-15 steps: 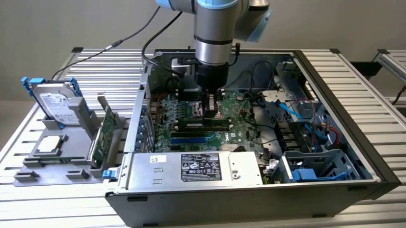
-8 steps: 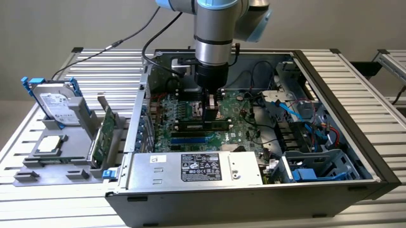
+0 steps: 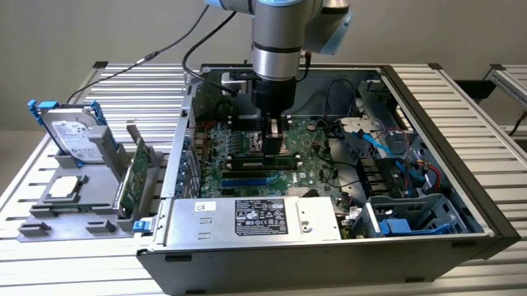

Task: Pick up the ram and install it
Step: 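Insert the ram into the slot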

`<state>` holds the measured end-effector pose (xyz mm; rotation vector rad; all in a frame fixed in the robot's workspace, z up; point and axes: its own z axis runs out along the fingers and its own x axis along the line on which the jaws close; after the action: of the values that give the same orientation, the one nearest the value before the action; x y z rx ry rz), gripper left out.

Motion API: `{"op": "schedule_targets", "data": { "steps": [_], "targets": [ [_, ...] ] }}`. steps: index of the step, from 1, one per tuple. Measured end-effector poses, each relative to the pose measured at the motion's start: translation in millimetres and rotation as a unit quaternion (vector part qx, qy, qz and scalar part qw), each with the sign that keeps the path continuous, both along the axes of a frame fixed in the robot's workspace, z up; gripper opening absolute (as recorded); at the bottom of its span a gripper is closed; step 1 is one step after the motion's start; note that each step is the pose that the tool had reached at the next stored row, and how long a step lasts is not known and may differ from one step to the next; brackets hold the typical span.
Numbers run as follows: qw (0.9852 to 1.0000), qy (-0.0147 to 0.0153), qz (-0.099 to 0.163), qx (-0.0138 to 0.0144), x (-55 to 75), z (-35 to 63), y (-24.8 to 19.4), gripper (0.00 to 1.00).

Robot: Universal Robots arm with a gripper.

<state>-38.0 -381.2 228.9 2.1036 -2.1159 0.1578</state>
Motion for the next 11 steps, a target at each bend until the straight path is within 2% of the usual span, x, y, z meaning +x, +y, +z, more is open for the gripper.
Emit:
{"op": "schedule_targets", "data": {
  "steps": [4,7,9,10,11],
  "targets": [
    [1.0000,0.0001,0.000,0.0000,-0.3,11.1,0.0,0.45],
    [1.0000,0.0001,-0.001,0.0000,-0.4,13.6,0.0,0.43],
    [1.0000,0.0001,-0.001,0.0001,-0.4,13.5,0.0,0.30],
    [1.0000,0.0001,-0.001,0.0001,-0.4,13.6,0.0,0.30],
    [1.0000,0.0001,-0.001,0.0001,-0.4,13.6,0.0,0.24]
  ]
}}
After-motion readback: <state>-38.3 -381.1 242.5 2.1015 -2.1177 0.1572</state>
